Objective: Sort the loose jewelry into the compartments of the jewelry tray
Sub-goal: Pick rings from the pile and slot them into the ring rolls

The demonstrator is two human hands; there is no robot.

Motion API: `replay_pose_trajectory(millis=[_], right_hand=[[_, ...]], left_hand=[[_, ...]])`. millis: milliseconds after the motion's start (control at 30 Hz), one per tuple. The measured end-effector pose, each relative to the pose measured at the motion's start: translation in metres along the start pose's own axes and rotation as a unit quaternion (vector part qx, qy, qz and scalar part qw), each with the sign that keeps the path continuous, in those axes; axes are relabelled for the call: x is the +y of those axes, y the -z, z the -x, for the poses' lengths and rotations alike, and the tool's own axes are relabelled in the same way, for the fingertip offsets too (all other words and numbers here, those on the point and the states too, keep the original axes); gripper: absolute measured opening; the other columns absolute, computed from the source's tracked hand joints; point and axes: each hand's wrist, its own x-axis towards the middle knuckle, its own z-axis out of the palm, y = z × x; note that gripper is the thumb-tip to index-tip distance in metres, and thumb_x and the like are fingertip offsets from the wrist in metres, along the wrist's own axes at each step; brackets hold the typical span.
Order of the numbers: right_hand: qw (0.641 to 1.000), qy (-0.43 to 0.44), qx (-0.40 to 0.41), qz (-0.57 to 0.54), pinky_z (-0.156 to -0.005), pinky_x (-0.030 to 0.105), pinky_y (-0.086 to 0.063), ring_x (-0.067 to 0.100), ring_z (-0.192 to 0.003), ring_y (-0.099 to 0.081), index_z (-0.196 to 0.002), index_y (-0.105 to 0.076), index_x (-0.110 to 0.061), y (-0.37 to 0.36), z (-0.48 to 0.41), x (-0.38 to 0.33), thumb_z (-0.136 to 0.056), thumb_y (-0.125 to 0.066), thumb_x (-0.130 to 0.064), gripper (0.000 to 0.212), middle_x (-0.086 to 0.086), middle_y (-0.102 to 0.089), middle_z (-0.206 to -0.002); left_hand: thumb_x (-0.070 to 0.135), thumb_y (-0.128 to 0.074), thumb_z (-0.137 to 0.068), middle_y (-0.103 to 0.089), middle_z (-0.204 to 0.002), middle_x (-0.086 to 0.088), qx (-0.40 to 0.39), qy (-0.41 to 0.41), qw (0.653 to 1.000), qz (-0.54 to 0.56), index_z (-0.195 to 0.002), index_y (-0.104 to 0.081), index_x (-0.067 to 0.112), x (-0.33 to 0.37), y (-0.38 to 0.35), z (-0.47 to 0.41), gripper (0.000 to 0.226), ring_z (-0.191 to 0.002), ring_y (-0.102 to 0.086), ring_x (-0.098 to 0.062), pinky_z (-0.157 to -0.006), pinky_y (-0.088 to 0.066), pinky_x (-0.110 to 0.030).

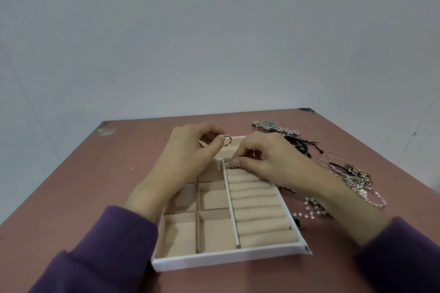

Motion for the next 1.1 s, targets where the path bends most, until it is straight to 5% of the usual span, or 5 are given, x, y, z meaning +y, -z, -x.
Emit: replay_pose_trajectory(millis=[300, 533, 700, 833, 1100], right_hand=[[1.0, 0.012, 0.012, 0.024, -0.065, 0.022, -0.037, 0.01, -0.068, -0.049, -0.077, -0.075, -0.02, 0.001, -0.001, 0.005, -0.08, -0.07, -0.027, 0.008, -0.003, -0.056, -0.067], [0.951, -0.137, 0.246, -0.127, -0.046, 0.012, -0.035, 0.004, -0.047, -0.043, -0.071, -0.069, -0.02, 0.022, -0.004, 0.013, -0.086, -0.061, -0.024, 0.017, -0.007, -0.053, -0.048], [0.953, -0.145, 0.233, -0.127, -0.05, 0.019, -0.037, 0.006, -0.046, -0.041, -0.076, -0.069, -0.017, 0.02, -0.005, 0.016, -0.087, -0.06, -0.023, 0.016, -0.004, -0.051, -0.052], [0.963, -0.134, 0.215, -0.094, -0.06, 0.031, -0.047, 0.025, -0.058, -0.059, -0.078, -0.069, -0.02, 0.016, -0.007, 0.017, -0.087, -0.059, -0.024, 0.014, 0.01, -0.061, -0.061], [0.967, -0.133, 0.2, -0.081, -0.048, 0.017, -0.041, 0.024, -0.055, -0.061, -0.079, -0.069, -0.02, 0.014, -0.006, 0.018, -0.088, -0.057, -0.023, 0.015, 0.007, -0.06, -0.058]], left_hand=[[0.02, -0.062, -0.084, -0.065, -0.081, 0.019, 0.004, -0.021, 1.0, -0.003, -0.089, -0.072, 0.022, 0.006, 0.0, 0.002, 0.011, -0.085, -0.058, 0.005, -0.071, -0.044, -0.006], [0.021, -0.062, -0.085, -0.072, -0.088, 0.005, -0.12, -0.021, 0.992, -0.033, -0.097, -0.073, 0.019, 0.021, -0.004, -0.005, 0.016, -0.08, -0.062, -0.003, -0.073, -0.043, -0.008], [0.028, -0.066, -0.082, -0.072, -0.082, 0.011, -0.157, -0.04, 0.985, -0.051, -0.092, -0.074, 0.026, 0.025, -0.016, -0.011, 0.013, -0.072, -0.06, 0.001, -0.068, -0.042, -0.007], [0.031, -0.065, -0.083, -0.072, -0.089, 0.013, -0.179, -0.056, 0.98, -0.072, -0.094, -0.074, 0.029, 0.022, -0.022, -0.011, 0.015, -0.073, -0.056, 0.008, -0.067, -0.038, -0.002], [0.025, -0.068, -0.08, -0.065, -0.079, 0.01, -0.16, -0.08, 0.981, -0.071, -0.095, -0.071, 0.025, 0.02, -0.024, -0.008, 0.015, -0.071, -0.054, 0.007, -0.063, -0.036, -0.001]])
